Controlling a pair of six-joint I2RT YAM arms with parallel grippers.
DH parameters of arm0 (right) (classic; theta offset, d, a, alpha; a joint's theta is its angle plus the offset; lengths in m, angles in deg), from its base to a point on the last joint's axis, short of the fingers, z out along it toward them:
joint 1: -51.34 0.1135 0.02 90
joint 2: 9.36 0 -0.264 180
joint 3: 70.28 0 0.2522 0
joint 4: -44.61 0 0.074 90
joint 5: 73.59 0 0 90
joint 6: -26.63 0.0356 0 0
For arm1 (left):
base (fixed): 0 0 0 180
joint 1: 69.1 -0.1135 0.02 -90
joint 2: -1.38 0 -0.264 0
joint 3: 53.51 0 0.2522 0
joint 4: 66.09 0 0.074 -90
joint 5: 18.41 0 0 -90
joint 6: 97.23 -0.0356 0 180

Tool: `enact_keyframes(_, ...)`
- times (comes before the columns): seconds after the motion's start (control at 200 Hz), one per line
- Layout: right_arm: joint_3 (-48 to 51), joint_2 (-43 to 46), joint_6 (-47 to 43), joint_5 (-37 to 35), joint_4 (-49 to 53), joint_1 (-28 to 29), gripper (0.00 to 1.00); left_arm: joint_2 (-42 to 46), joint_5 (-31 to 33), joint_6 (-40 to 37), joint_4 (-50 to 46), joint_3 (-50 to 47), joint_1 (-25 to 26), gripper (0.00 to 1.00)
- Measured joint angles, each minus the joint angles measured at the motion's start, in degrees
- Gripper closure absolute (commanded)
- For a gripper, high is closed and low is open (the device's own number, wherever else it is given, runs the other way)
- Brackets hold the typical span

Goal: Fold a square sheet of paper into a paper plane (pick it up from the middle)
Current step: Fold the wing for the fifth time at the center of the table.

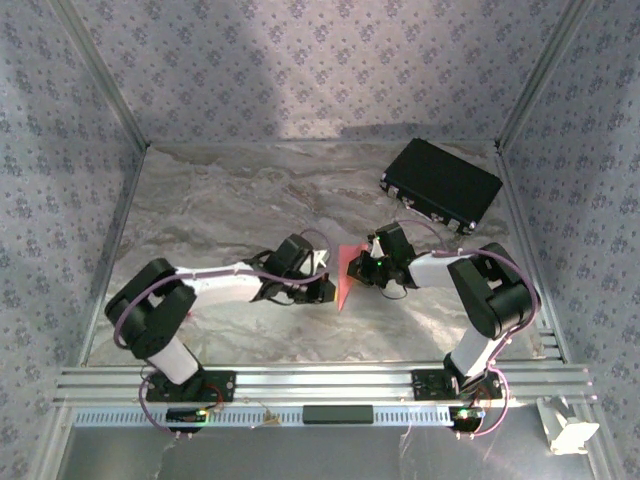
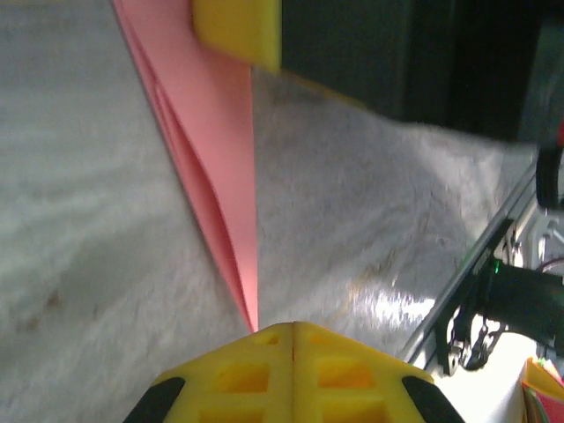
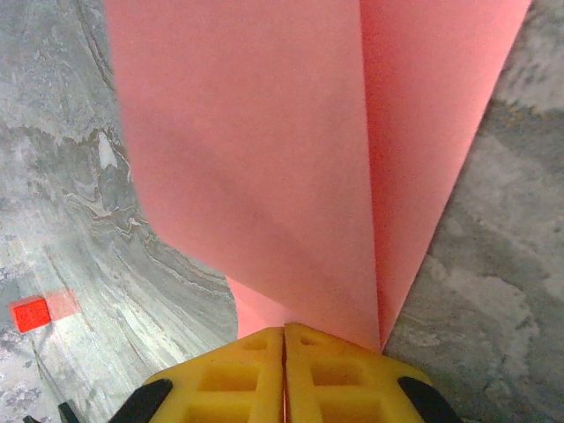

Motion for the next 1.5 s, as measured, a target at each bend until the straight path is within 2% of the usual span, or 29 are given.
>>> enact_keyframes(0.23,0.0,0.0,0.5,0.0,0.0,0.0,0.90,-8.7,0.1,0.0,0.1,8.9,0.0,0.94)
enact_keyframes(0.62,0.0,0.0,1.0,0.0,-0.1,0.0,0.90,-13.9,1.2,0.2,-0.2,11.0,0.0,0.94)
enact_keyframes(0.909,0.2,0.0,1.0,0.0,-0.5,0.0,0.90,-15.5,2.3,0.2,0.3,11.1,0.2,0.93)
enact_keyframes(1.124,0.3,0.2,1.0,0.0,-0.5,0.0,0.90,-15.5,2.7,-0.1,0.9,10.4,0.4,1.00)
enact_keyframes(1.274,0.3,2.0,0.5,-0.9,2.6,-0.1,0.89,-14.2,2.4,-0.9,6.1,6.4,0.7,1.00)
enact_keyframes(1.499,0.8,9.9,-2.1,-2.5,7.5,-0.5,0.89,-12.6,0.0,-0.9,13.2,0.9,0.5,1.00)
